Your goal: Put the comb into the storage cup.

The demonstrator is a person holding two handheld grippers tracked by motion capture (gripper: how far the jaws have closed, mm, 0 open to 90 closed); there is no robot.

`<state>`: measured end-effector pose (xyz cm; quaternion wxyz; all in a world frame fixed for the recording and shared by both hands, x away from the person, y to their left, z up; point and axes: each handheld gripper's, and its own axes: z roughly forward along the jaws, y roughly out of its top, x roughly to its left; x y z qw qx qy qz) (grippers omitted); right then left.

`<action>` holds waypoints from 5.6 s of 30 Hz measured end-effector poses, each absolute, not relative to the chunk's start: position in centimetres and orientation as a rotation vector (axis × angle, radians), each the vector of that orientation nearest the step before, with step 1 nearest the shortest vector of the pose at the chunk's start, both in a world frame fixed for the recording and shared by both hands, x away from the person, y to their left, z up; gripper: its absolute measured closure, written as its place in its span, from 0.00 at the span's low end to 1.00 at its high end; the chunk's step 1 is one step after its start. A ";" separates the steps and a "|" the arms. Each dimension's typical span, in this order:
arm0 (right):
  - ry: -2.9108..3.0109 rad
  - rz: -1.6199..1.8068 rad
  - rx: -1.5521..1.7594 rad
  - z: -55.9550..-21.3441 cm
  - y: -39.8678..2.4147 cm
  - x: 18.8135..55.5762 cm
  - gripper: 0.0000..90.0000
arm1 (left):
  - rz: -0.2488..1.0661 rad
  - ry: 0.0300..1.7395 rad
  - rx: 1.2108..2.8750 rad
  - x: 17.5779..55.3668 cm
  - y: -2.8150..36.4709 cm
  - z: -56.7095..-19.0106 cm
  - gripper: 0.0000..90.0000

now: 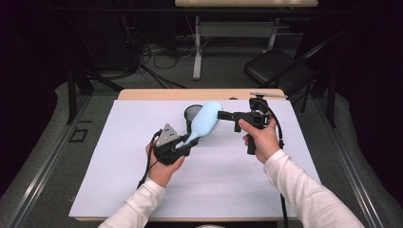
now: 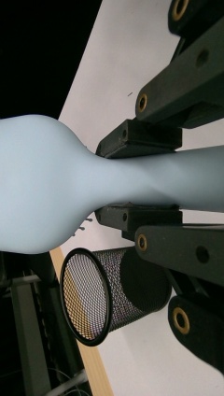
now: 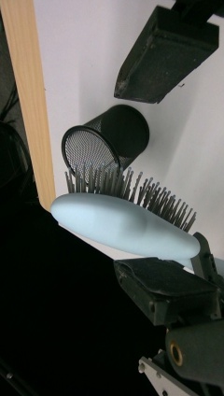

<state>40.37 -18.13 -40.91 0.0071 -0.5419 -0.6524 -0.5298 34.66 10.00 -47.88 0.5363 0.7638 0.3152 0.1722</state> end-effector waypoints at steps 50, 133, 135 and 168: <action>-1.942 -1.632 -1.656 -42.8 -16.3 41.8 0.32 | 0.405 0.714 1.848 34.2 9.0 -48.2 0.77; -1.635 -1.646 -1.678 -43.7 -17.1 41.9 0.54 | 0.397 0.697 1.859 34.4 8.9 -48.7 0.76; -1.633 -1.649 -1.680 -43.7 -17.1 41.8 0.54 | 0.396 0.699 1.857 34.4 8.9 -48.7 0.76; -1.615 -1.624 -1.697 -43.8 -17.2 41.8 0.56 | 0.388 0.724 1.828 34.4 9.0 -49.0 0.65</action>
